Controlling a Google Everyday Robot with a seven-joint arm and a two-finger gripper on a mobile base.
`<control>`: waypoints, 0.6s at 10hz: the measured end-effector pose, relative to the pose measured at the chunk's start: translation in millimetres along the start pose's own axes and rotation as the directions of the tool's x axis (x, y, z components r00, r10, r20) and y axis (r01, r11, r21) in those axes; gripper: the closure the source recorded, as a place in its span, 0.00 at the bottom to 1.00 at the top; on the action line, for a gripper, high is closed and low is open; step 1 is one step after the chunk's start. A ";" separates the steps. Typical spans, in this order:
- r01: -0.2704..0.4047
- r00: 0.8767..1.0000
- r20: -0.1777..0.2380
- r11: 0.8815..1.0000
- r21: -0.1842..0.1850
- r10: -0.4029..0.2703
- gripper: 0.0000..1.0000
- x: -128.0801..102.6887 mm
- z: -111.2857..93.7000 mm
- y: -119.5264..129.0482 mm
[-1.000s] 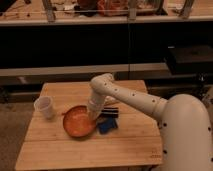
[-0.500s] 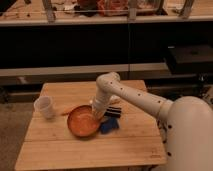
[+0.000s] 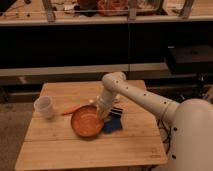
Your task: Push the ceramic bowl across the table
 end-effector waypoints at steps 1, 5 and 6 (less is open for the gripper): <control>-0.007 1.000 0.004 1.000 -0.002 0.007 1.00 -0.2 0.6 -0.2; -0.060 0.998 0.011 0.998 0.004 0.060 1.00 -7.2 -3.4 21.5; -0.067 0.998 0.013 0.998 0.005 0.067 1.00 -7.9 -3.5 22.9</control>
